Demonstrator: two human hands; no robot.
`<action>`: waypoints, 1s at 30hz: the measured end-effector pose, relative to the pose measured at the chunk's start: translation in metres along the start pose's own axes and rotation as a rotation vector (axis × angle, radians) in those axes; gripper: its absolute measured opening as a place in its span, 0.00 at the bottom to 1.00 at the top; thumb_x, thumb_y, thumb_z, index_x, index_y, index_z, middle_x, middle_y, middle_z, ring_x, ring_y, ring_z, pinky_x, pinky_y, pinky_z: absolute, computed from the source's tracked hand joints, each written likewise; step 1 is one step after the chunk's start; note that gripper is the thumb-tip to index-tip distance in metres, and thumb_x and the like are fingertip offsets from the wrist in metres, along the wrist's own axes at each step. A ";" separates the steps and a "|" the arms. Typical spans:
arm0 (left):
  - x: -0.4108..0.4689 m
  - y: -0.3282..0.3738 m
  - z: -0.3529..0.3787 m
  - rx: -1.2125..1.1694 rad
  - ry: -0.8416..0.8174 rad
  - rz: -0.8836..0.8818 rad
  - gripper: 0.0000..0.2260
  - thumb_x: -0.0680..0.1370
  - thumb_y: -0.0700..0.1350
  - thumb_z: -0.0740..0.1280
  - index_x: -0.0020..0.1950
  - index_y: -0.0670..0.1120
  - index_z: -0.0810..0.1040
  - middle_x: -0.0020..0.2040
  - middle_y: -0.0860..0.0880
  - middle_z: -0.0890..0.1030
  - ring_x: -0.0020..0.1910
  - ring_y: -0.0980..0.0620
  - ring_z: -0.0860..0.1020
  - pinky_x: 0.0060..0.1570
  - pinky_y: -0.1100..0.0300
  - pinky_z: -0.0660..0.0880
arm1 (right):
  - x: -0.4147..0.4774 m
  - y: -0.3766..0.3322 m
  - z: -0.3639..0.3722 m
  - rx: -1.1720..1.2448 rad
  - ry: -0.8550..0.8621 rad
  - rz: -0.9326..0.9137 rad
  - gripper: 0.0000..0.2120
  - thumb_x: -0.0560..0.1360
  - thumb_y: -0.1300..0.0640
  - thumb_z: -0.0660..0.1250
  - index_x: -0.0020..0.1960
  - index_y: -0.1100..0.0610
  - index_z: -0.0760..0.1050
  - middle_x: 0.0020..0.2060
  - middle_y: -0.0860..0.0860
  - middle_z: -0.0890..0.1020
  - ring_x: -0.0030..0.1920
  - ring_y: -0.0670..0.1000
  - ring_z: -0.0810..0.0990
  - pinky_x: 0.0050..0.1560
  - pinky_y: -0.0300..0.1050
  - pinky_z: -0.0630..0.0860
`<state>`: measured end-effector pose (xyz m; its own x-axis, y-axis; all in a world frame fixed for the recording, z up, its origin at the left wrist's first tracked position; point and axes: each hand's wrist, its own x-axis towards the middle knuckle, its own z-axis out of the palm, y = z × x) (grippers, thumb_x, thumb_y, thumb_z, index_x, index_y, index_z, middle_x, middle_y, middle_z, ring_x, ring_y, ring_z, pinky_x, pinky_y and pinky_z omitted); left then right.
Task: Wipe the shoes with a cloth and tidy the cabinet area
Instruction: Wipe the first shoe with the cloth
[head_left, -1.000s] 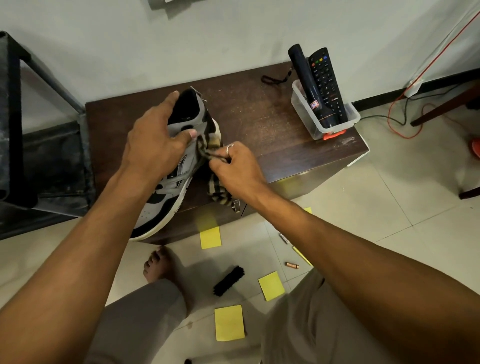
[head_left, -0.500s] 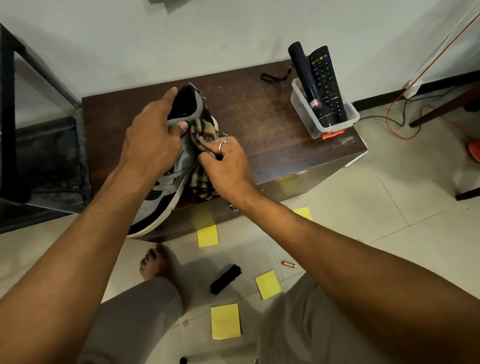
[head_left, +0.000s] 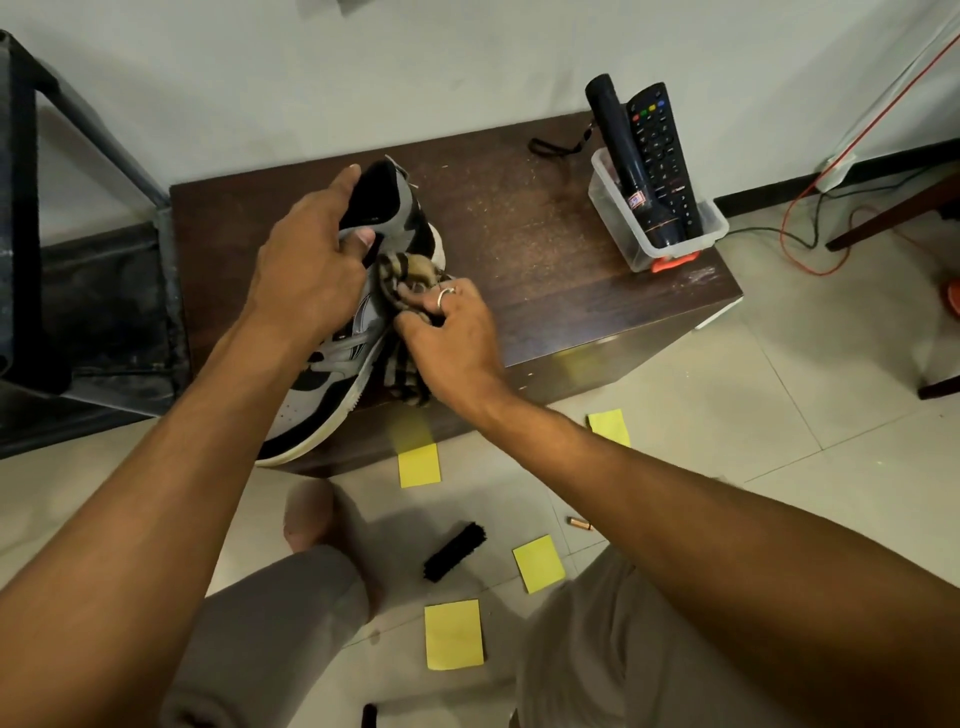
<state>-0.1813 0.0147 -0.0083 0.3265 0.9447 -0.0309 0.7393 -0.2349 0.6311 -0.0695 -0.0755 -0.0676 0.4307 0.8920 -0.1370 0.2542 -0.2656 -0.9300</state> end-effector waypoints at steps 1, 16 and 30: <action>0.000 -0.001 -0.001 -0.013 -0.012 -0.003 0.25 0.85 0.46 0.61 0.82 0.55 0.59 0.78 0.50 0.67 0.77 0.48 0.65 0.74 0.53 0.61 | -0.001 -0.002 -0.002 -0.026 0.000 0.007 0.09 0.76 0.57 0.71 0.55 0.55 0.84 0.54 0.49 0.76 0.53 0.45 0.77 0.56 0.40 0.76; 0.003 -0.007 -0.003 -0.195 -0.085 -0.042 0.24 0.86 0.47 0.59 0.81 0.57 0.60 0.79 0.54 0.66 0.77 0.54 0.64 0.74 0.58 0.60 | -0.015 -0.010 0.004 0.036 -0.022 0.080 0.05 0.75 0.58 0.71 0.47 0.57 0.86 0.43 0.45 0.79 0.43 0.38 0.79 0.47 0.42 0.79; 0.007 -0.006 -0.006 -0.398 -0.123 -0.109 0.23 0.85 0.44 0.60 0.80 0.56 0.64 0.77 0.57 0.68 0.73 0.60 0.66 0.74 0.59 0.63 | -0.016 -0.005 0.017 -0.107 -0.115 -0.076 0.11 0.76 0.58 0.72 0.57 0.56 0.84 0.58 0.47 0.74 0.54 0.47 0.78 0.58 0.49 0.79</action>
<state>-0.1872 0.0236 -0.0082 0.3448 0.9191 -0.1907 0.4962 -0.0060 0.8682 -0.0919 -0.0825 -0.0668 0.3068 0.9453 -0.1111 0.3759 -0.2276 -0.8983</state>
